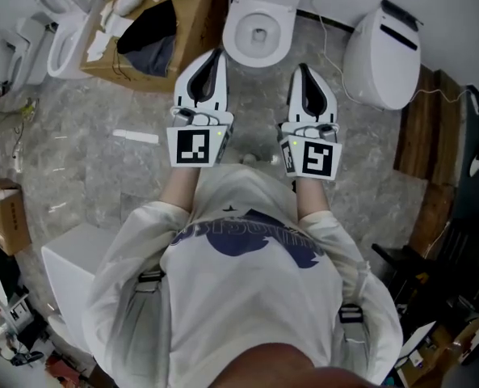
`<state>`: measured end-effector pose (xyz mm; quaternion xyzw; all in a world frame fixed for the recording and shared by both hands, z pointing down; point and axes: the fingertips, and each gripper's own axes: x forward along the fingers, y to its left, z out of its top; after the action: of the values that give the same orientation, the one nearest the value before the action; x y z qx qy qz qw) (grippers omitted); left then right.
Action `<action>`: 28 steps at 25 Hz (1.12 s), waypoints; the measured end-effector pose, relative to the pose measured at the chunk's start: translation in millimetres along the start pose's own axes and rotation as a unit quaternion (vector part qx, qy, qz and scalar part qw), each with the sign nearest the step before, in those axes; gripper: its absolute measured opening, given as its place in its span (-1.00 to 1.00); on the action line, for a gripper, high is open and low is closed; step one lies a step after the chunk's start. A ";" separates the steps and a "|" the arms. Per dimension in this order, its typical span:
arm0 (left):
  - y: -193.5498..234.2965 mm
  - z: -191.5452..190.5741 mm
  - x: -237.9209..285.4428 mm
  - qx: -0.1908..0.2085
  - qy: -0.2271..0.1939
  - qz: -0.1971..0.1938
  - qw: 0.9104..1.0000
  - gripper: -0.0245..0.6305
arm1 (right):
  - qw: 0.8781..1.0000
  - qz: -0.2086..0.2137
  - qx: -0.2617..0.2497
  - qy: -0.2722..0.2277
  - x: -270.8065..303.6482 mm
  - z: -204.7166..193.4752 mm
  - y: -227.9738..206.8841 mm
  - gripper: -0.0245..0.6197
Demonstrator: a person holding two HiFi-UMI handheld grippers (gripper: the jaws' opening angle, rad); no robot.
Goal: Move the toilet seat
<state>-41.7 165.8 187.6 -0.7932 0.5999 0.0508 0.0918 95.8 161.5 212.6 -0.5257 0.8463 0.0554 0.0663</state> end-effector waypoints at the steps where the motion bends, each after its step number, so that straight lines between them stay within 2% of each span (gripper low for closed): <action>1: 1.5 -1.6 1.9 0.003 0.002 0.003 1.000 -0.93 | 1.000 0.000 0.004 0.000 3.6 -2.4 -2.3 -0.89; 4: 8.1 -8.0 9.6 0.014 0.010 0.008 1.000 -0.93 | 1.000 0.002 0.011 0.002 14.9 -8.7 -6.6 -0.89; 12: 37.5 -38.0 53.5 0.006 0.021 0.006 1.000 -0.93 | 1.000 -0.004 0.013 0.017 62.6 -38.2 -14.9 -0.89; 17: 69.9 -56.7 110.0 -0.009 0.020 -0.006 1.000 -0.93 | 0.999 -0.024 -0.001 0.027 116.1 -49.6 -29.7 -0.89; 22: 111.8 -77.7 175.8 -0.019 0.038 -0.024 0.999 -0.93 | 0.998 -0.032 -0.017 0.048 186.9 -58.5 -37.1 -0.89; 28: 165.3 -120.8 246.5 -0.037 0.070 -0.050 0.996 -0.93 | 0.996 -0.034 -0.014 0.083 274.1 -93.8 -34.9 -0.89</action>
<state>-136.3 -135.0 244.7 -0.8268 0.5619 0.0125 0.0221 1.9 -111.1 257.5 -0.5578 0.8296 0.0211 -0.0097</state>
